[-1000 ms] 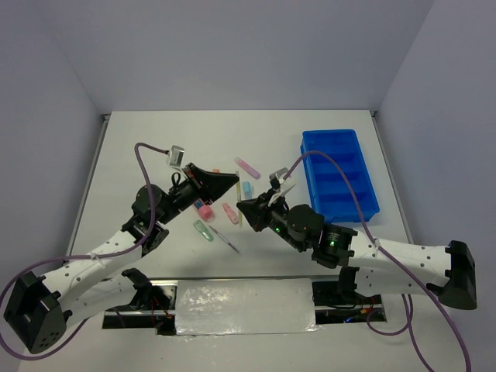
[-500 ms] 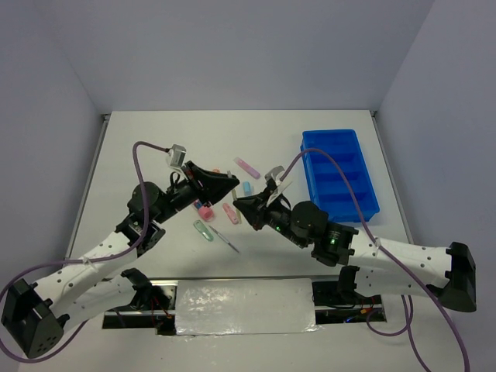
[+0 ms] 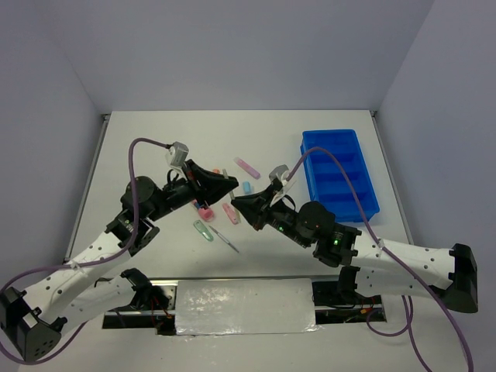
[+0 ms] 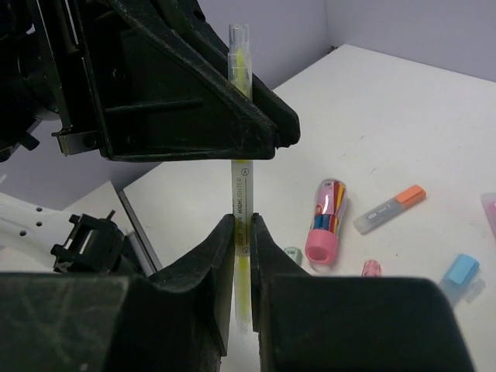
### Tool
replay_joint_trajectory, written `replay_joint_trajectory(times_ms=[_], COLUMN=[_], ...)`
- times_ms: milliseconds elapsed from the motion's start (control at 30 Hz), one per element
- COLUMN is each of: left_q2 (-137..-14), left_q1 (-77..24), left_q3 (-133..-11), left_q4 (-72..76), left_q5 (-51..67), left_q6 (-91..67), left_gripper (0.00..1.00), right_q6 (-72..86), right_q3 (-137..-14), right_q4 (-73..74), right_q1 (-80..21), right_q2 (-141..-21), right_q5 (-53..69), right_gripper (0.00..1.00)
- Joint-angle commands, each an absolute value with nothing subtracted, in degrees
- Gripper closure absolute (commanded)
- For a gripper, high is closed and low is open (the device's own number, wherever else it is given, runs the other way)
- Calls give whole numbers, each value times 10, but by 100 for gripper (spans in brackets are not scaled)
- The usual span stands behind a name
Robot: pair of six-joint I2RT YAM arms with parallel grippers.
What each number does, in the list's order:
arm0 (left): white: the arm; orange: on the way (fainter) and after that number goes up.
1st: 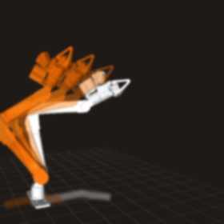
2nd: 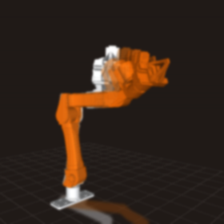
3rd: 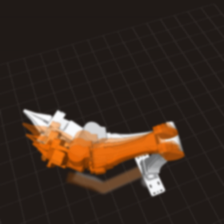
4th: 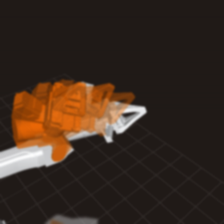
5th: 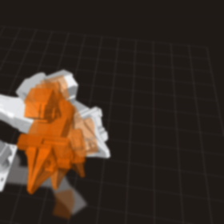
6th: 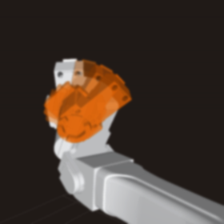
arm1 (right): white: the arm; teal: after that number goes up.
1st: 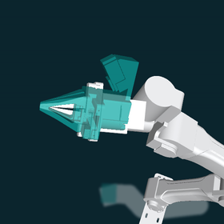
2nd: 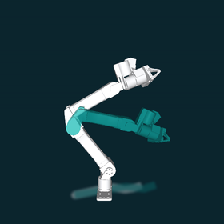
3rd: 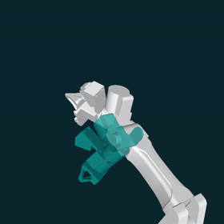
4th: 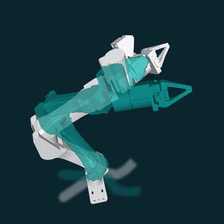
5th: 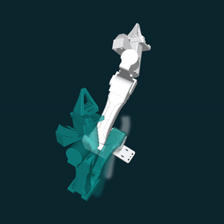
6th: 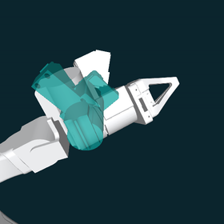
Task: Sort the stationery into containers
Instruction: Close the pen cap on the pen.
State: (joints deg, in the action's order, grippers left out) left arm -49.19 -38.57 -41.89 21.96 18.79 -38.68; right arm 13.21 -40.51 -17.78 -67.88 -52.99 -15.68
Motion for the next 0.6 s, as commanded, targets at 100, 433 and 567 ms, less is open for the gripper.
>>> replay_joint_trajectory(times_ms=[100, 433, 567], left_q2=[-484, -469, -469], left_q1=[-384, -384, -384], left_q3=[-395, -403, -414], left_q4=[308, 339, 323], left_q5=[308, 376, 369], left_q6=[-371, -357, -343], left_gripper=[100, 100, 66], right_q6=[127, 139, 141], right_q3=[-427, -425, -422], right_q4=[-229, -223, -224], right_q1=[-679, -668, -668], right_q2=[-520, -523, -522], right_q5=[-106, -63, -60], right_gripper=[66, 100, 100])
